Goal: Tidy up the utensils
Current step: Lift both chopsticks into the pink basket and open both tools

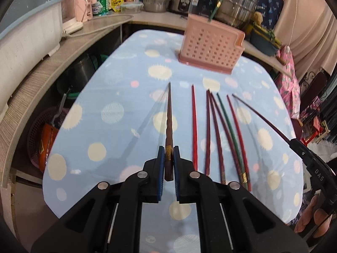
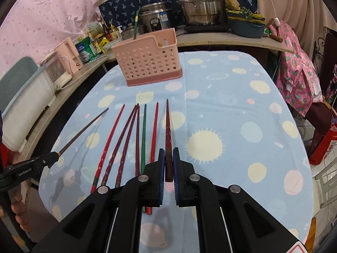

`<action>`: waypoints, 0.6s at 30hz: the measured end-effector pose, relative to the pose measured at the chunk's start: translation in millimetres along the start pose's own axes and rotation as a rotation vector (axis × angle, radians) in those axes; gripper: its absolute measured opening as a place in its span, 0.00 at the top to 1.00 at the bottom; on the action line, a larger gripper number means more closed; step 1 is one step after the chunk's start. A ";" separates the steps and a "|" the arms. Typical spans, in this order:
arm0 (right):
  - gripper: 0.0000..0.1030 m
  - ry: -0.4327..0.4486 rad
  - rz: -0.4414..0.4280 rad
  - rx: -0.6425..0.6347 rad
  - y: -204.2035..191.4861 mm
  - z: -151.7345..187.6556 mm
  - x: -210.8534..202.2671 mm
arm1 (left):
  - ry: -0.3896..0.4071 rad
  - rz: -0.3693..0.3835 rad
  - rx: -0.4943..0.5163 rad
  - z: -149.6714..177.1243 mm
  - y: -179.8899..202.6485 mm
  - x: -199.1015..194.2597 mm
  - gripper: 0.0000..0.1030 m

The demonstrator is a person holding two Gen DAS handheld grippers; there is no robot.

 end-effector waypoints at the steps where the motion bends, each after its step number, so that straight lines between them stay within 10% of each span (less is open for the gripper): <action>1: 0.93 0.017 0.002 0.001 1.5 -7.4 -4.4 | 0.011 0.005 -0.003 -5.6 0.3 -3.7 0.93; 18: 0.93 0.202 -0.022 0.033 22.6 -123.8 -29.6 | 0.256 0.023 -0.036 -141.8 7.8 -53.2 0.93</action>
Point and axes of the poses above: each gripper's, at about its wrist camera, not at the fingertips, and x roughly the way its jaws point, y to its right, z to its underside, the point moved 9 cm from there along x, roughly the way its jaws point, and after that the axes turned 6 degrees about -x, right-handed, at the moved point
